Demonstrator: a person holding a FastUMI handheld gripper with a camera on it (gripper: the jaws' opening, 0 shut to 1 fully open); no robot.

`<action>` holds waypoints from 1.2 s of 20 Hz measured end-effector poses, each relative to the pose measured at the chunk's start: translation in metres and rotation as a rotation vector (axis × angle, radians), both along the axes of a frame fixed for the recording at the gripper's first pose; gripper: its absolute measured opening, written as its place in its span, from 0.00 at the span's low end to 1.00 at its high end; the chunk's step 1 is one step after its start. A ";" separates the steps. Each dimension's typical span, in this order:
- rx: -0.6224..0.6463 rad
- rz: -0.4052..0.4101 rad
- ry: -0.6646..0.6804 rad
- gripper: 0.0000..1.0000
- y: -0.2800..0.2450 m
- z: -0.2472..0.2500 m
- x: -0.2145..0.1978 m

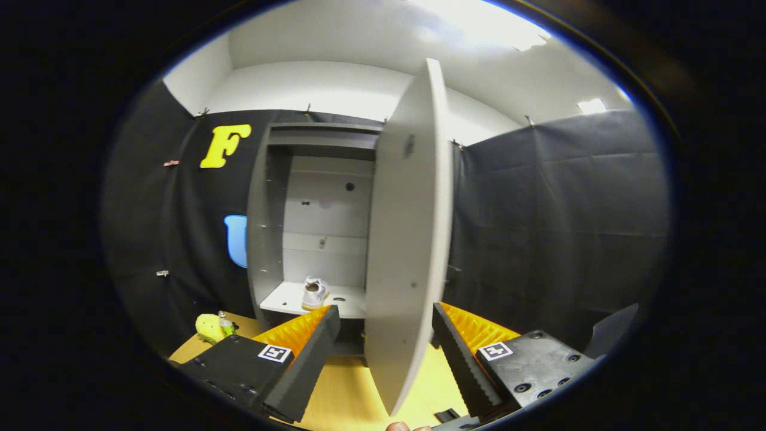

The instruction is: Open the shoe cabinet door, grab the shoes and put them into the shoe cabinet, then close the shoe cabinet door.

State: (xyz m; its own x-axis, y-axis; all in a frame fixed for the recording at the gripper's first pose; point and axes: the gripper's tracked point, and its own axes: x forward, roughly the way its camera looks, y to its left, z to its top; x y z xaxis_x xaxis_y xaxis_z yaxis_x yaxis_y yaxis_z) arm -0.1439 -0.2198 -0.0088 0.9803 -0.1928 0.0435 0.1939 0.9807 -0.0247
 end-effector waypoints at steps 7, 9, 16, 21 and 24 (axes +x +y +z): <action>-0.014 -0.156 0.046 0.97 -0.102 -0.015 0.007; -0.007 -0.155 0.076 0.98 -0.117 -0.023 0.025; 0.090 -0.105 0.115 0.96 -0.111 -0.044 0.052; 0.113 -0.087 0.118 0.95 -0.084 -0.044 0.052; 0.131 -0.063 0.122 0.96 -0.064 -0.045 0.045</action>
State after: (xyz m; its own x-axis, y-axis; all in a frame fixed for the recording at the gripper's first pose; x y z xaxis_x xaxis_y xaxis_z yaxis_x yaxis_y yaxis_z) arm -0.0986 -0.2834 -0.0542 0.9626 -0.2499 -0.1045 0.2582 0.9632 0.0751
